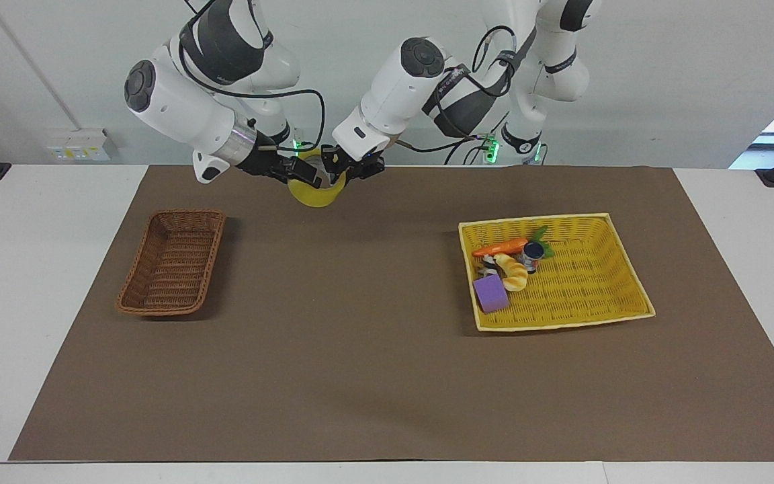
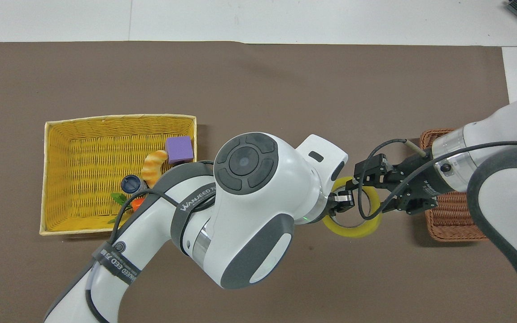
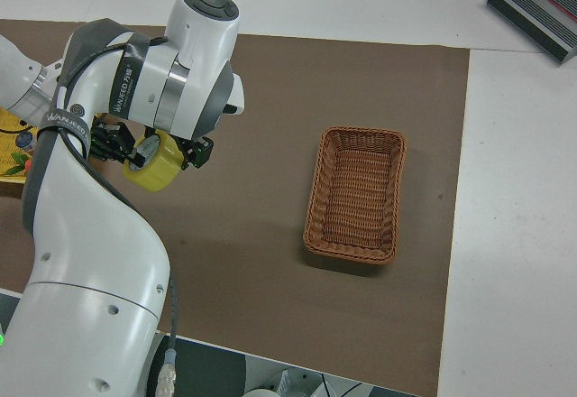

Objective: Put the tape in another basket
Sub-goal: 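Carry the tape toward the right gripper and close the right gripper on it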

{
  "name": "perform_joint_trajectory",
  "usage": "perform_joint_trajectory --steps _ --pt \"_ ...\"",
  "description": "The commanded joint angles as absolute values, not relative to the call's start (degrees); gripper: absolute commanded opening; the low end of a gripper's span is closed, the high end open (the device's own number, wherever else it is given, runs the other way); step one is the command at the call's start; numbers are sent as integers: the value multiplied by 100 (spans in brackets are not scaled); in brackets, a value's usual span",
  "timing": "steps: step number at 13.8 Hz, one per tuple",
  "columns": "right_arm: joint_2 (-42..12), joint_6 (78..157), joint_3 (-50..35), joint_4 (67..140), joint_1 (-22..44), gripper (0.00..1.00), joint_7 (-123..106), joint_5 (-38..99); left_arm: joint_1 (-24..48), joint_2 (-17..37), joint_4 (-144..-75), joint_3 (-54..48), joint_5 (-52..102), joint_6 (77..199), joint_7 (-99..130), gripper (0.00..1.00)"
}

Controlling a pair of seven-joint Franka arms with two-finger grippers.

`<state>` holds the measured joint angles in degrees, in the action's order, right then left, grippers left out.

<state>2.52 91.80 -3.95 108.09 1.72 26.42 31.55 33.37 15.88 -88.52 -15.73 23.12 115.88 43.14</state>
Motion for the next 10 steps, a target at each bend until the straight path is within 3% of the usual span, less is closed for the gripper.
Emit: perform_joint_trajectory --steps 1,7,8,10 --pt "299 8939 -448 10942 -8 92 2672 3296 3419 1591 -8798 -1529 2610 12085 4350 0" --pt "369 8297 -431 10828 -193 92 2505 3296 3428 1600 -8798 -1538 2619 12094 4316 0" --pt "369 8297 -431 10846 -193 87 2427 3252 3436 1600 -8807 -1538 2619 12085 4315 0" --pt "369 8314 -431 10837 -193 47 2329 3226 3437 1600 -8807 -1538 2619 12085 4307 0"
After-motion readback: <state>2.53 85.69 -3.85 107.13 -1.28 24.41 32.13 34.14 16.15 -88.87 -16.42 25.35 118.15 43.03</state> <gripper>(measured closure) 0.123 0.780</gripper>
